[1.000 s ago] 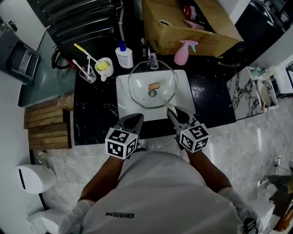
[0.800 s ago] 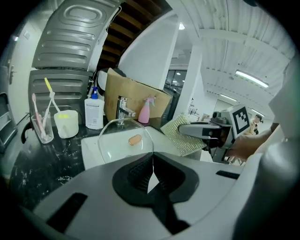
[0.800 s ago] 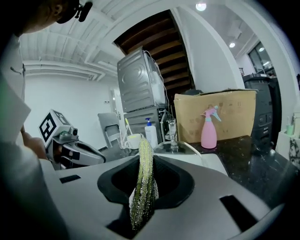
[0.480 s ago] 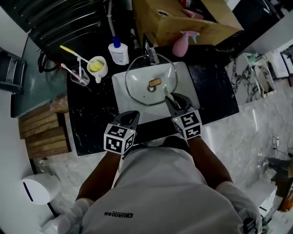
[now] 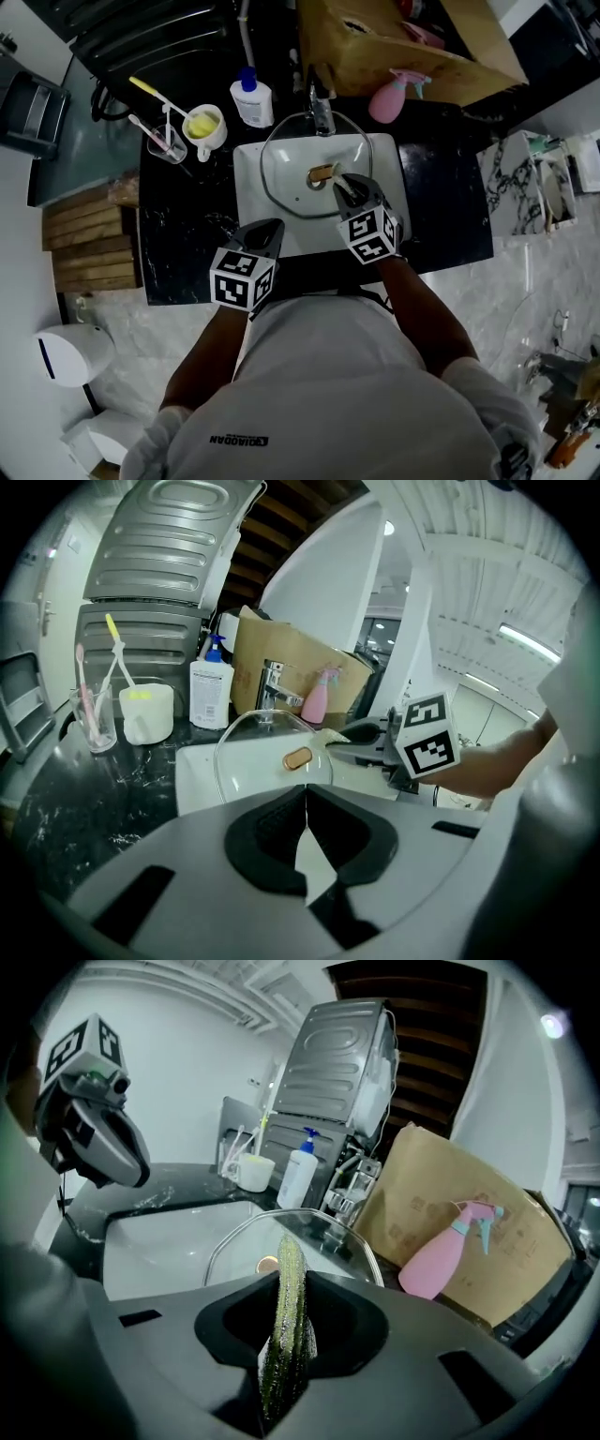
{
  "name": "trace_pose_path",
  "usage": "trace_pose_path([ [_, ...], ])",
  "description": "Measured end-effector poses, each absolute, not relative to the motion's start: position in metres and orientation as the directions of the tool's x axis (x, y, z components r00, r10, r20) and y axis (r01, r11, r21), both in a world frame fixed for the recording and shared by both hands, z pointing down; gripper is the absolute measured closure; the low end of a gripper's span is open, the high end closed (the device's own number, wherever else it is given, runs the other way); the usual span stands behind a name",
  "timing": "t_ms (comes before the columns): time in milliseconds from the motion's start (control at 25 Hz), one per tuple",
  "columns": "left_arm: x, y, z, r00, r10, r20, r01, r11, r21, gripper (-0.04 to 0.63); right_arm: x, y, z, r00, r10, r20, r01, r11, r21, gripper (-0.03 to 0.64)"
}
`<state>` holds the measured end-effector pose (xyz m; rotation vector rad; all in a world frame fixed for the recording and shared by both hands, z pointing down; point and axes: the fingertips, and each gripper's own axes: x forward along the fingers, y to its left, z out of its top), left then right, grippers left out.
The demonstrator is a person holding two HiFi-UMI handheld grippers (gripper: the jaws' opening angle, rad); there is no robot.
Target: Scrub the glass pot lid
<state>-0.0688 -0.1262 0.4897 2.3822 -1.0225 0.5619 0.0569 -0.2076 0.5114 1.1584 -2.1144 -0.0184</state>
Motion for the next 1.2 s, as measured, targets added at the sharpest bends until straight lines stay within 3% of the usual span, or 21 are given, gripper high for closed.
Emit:
trace_pose_path([
  [240,-0.061,-0.125,0.488,0.596,-0.598,0.536,-0.793,-0.544,0.275,0.580,0.052,-0.211,0.537,-0.350,-0.706,0.616,-0.647,0.658,0.387,0.527],
  [1200,-0.073,-0.119,0.496,0.570,-0.601,0.560,-0.810,-0.524,0.263,0.580,0.020,-0.213,0.562,-0.360,-0.673,0.647,-0.605,0.696,0.388,0.499],
])
